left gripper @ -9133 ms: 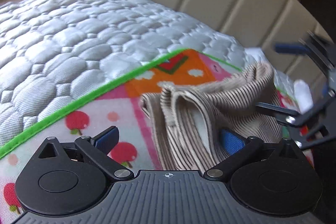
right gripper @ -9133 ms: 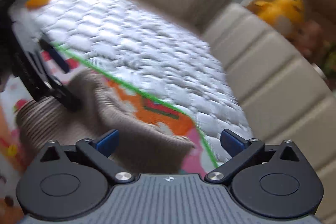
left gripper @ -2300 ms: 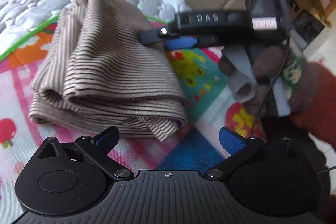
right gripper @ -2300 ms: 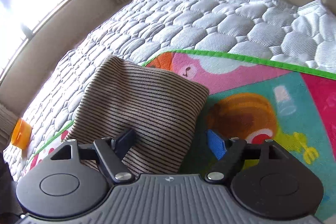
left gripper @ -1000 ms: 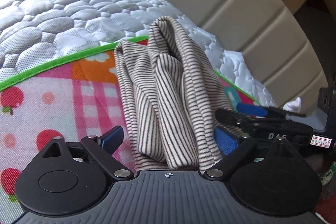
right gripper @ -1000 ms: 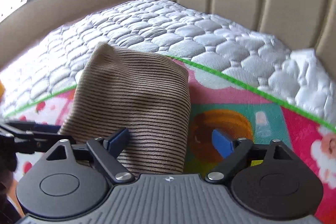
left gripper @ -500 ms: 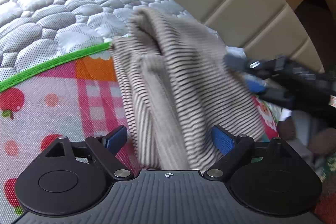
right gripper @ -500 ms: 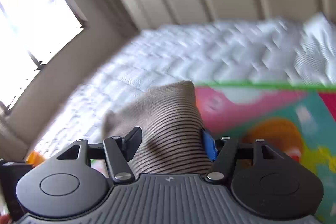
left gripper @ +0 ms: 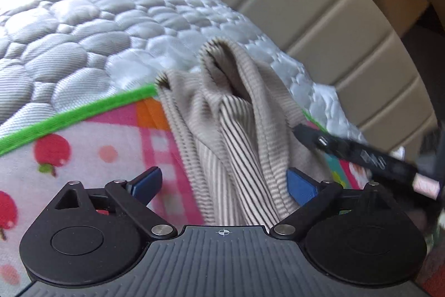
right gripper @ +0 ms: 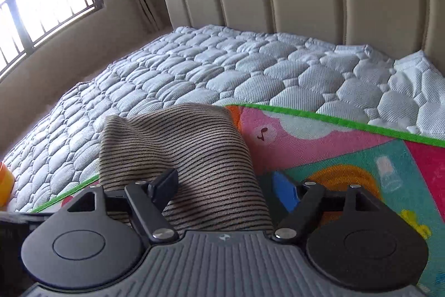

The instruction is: Fold clothes

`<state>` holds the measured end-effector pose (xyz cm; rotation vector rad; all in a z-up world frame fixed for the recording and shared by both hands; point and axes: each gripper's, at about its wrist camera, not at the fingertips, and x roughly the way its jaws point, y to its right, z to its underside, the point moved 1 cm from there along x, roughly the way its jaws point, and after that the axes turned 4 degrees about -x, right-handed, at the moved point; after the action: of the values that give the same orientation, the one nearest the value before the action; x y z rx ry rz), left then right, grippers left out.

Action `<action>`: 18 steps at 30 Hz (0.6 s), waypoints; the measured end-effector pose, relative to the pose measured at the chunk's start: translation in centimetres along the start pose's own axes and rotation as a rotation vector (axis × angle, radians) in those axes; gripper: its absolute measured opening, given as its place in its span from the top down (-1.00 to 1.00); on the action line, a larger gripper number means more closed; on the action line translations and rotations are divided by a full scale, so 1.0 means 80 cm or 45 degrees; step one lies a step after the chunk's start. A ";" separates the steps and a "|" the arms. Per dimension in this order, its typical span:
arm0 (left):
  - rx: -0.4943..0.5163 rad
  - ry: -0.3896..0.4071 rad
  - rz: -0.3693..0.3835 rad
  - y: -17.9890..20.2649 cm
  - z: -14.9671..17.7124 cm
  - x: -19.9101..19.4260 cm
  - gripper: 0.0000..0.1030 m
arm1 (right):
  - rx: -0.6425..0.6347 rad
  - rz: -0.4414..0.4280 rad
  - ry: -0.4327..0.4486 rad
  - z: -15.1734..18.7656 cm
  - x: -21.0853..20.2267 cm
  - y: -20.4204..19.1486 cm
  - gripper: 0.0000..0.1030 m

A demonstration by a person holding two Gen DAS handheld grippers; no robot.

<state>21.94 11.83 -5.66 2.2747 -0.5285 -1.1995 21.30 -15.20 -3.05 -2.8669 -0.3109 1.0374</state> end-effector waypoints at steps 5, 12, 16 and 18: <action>-0.154 0.091 -0.101 -0.036 -0.023 -0.018 -0.92 | -0.282 0.011 0.142 0.034 -0.061 -0.050 -0.57; -0.086 0.091 -0.161 -0.027 -0.020 -0.017 -0.92 | -0.444 0.077 0.248 0.084 -0.053 -0.135 -0.57; -0.035 0.093 -0.190 -0.023 -0.015 -0.016 -0.92 | -0.682 0.200 0.177 0.102 -0.007 -0.162 -0.56; -0.032 0.094 -0.192 -0.024 -0.014 -0.016 -0.92 | -0.661 0.225 0.231 0.099 -0.018 -0.156 -0.44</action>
<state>22.40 14.34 -5.48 2.3621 -0.3180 -1.1798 13.10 -3.27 -6.47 -3.4807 -0.3646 0.8032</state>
